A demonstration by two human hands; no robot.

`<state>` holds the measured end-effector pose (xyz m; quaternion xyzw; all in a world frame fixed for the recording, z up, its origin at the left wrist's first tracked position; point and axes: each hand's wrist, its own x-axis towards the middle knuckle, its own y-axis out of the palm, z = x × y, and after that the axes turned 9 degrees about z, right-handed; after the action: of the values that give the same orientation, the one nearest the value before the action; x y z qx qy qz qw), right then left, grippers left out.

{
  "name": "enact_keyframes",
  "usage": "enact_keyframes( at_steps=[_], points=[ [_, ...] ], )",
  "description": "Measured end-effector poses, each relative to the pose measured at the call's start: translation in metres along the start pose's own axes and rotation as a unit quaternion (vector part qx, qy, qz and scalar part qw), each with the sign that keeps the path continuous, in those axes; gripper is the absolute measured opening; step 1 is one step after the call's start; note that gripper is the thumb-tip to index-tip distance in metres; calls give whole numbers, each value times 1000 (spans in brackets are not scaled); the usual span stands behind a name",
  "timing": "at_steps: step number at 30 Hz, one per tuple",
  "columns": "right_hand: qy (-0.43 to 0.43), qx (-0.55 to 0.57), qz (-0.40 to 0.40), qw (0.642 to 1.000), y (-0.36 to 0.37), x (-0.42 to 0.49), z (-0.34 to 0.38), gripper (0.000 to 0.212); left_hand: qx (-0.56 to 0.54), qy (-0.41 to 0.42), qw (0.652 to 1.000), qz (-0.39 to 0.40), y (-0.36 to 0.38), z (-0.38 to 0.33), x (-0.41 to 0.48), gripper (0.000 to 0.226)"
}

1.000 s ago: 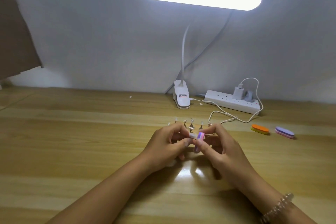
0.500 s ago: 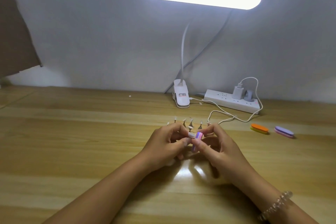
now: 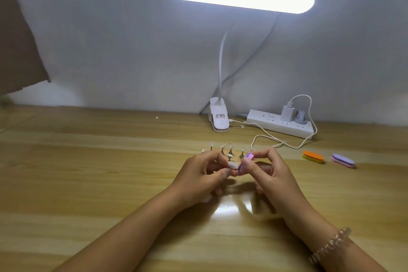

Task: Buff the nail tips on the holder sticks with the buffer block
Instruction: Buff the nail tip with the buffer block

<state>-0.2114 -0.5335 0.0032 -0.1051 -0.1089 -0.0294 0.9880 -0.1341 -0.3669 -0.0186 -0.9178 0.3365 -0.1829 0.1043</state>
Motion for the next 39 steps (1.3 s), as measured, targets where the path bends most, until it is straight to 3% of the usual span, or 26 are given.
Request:
enact_keyframes(
  at_steps=[5, 9, 13, 17, 22, 25, 29, 34, 37, 39],
  points=[
    [2, -46, 76, 996, 3, -7, 0, 30, 0, -3, 1000, -3, -2, -2, -1, 4],
    [6, 8, -2, 1000, 0, -3, 2, 24, 6, 1, 1000, 5, 0, -3, -1, 12],
    [-5, -50, 59, 997, 6, -6, 1, 33, 16, 3, 1000, 1, -3, -2, -2, 4],
    [6, 10, -9, 1000, 1, -1, 1, 25, 13, 0, 1000, -2, 0, -2, -1, 6],
    [-6, -16, 69, 997, 5, -6, 2, 26, 8, -2, 1000, -1, -3, 1, 0, 7],
    [-7, 27, 7, 1000, 1, -2, 1, 21, 9, -1, 1000, -5, -1, 2, 0, 9],
    [-4, -18, 67, 998, 6, -4, 0, 26, 3, 0, 1000, -7, -3, 0, -1, 5],
    [-6, 15, -2, 1000, 2, -1, 1, 22, 15, -3, 1000, -5, -1, -1, -1, 9],
    [-5, -6, 54, 998, 6, -4, 3, 28, 12, -2, 1000, -5, -3, -1, -2, 2],
    [1, 15, 45, 999, 4, -3, 6, 27, 13, -5, 1000, -6, -2, -3, -2, 4]
  ],
)
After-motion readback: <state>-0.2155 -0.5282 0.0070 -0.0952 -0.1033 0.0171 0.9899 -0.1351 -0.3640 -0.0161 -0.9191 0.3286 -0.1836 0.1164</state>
